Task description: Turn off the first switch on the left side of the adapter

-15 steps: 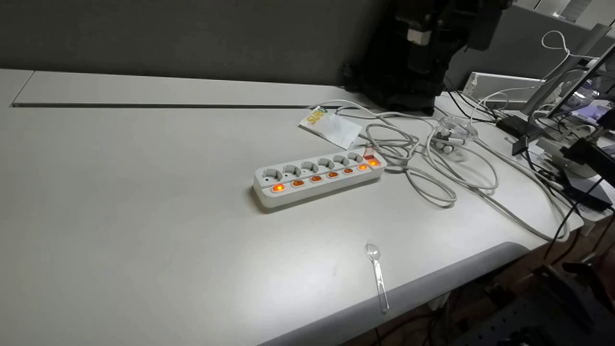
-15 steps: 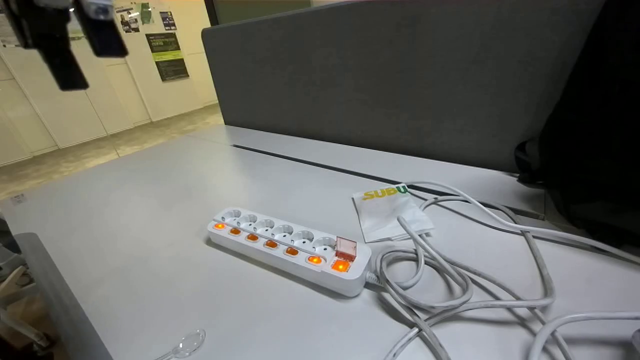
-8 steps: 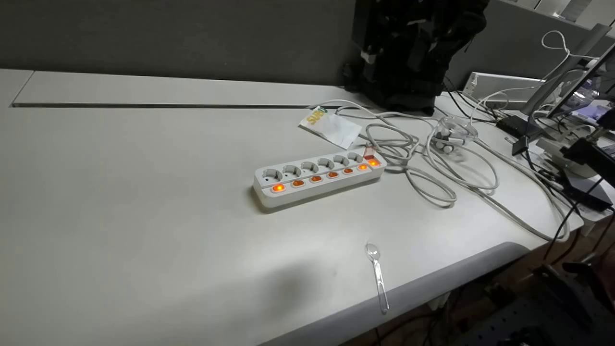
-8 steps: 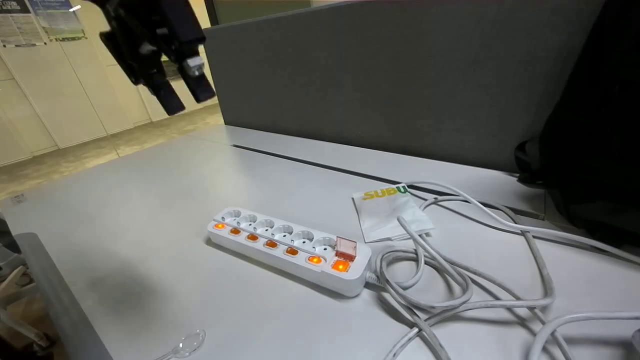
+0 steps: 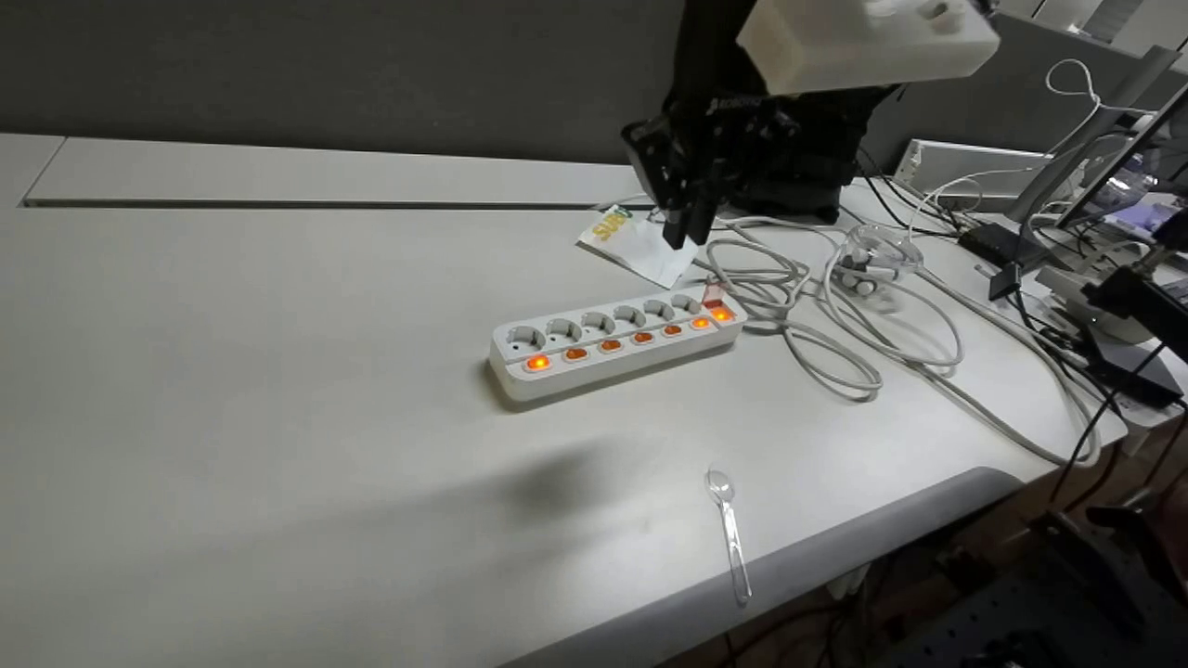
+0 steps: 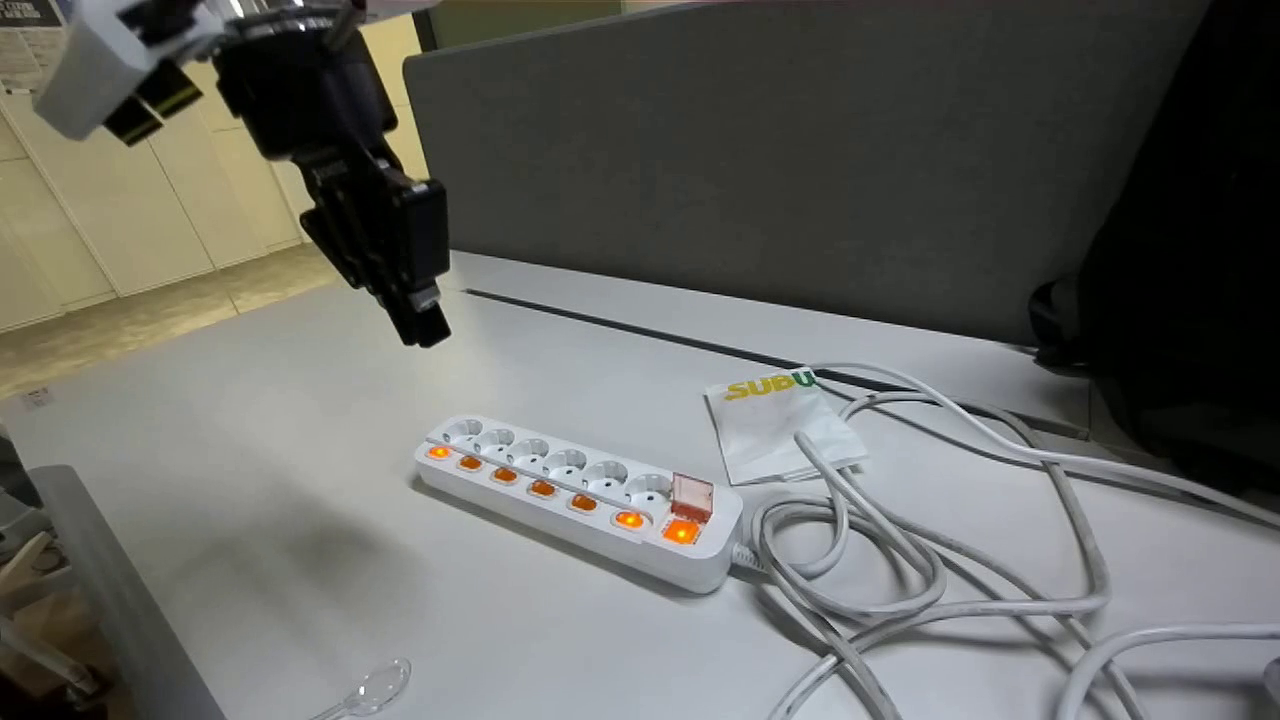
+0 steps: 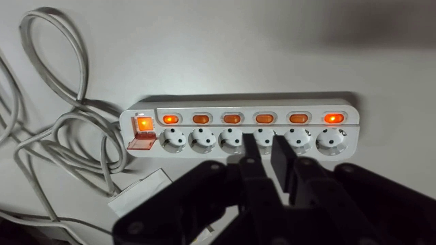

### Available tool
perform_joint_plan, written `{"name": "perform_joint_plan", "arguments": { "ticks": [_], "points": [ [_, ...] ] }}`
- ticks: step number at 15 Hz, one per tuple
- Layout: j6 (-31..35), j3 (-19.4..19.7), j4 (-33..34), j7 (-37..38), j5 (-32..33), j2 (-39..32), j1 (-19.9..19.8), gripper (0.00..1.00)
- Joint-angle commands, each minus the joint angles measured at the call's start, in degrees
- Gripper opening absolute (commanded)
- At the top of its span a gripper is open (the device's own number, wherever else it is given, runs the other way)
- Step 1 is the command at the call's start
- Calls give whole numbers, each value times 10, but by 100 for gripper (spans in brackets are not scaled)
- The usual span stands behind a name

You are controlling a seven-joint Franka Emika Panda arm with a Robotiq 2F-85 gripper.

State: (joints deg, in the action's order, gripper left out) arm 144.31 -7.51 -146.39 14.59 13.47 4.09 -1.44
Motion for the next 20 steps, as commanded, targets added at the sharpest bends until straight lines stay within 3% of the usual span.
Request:
{"name": "perform_joint_plan", "arguments": {
  "ticks": [1, 6, 13, 20],
  "points": [
    [3, 9, 32, -6, -22, -51, 23, 0],
    [-2, 11, 55, -7, -43, -93, 46, 0],
    [3, 17, 46, -5, -40, -91, 52, 1],
    [40, 26, 89, -3, -40, -179, 66, 0]
  ]
}}
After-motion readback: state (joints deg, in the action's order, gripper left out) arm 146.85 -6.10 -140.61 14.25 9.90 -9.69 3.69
